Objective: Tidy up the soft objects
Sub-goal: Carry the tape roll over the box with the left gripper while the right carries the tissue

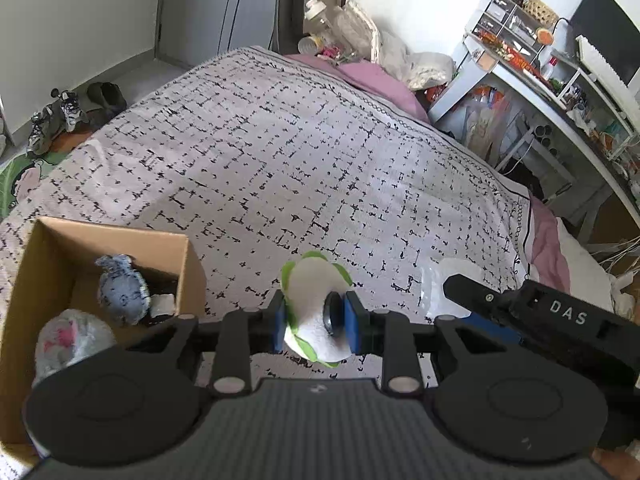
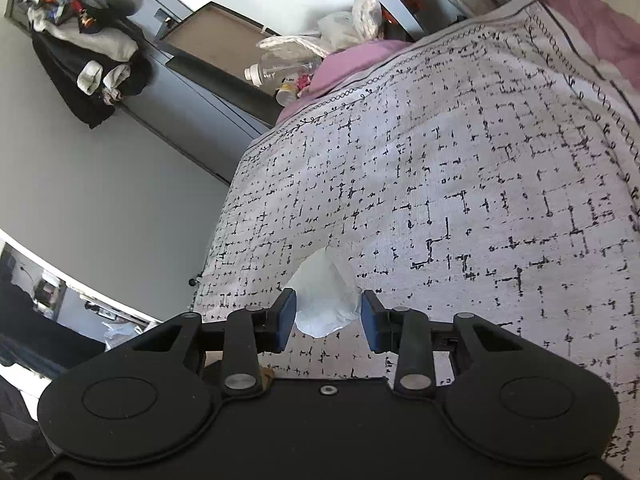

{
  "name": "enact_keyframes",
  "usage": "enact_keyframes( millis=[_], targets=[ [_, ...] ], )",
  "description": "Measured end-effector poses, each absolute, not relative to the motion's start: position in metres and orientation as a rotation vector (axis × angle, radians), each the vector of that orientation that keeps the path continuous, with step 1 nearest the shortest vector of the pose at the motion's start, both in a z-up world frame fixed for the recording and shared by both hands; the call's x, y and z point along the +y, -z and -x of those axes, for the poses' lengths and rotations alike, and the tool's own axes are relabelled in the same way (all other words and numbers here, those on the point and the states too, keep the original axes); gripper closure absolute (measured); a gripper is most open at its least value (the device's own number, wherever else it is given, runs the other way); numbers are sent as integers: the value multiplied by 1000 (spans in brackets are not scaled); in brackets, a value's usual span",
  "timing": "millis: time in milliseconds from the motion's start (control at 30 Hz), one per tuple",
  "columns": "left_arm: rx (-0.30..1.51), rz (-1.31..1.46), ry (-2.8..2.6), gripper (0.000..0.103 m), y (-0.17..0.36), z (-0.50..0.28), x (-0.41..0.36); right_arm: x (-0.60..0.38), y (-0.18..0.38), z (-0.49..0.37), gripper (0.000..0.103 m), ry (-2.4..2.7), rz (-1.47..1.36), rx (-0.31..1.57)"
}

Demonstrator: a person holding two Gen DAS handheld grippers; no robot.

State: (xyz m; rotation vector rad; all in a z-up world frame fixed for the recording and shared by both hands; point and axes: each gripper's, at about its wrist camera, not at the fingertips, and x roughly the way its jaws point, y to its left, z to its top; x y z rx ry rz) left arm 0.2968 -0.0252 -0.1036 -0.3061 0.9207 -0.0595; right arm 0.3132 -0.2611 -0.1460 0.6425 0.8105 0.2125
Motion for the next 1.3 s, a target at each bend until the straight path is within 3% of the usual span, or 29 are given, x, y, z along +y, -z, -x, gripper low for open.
enact_keyframes(
  millis=[733, 1300],
  targets=[
    [842, 300, -10, 75, 59, -248, 46, -195, 107, -267, 68, -261, -385, 712],
    [838, 311, -79, 75, 71, -245, 112, -146, 94, -246, 68, -368, -264, 680]
  ],
)
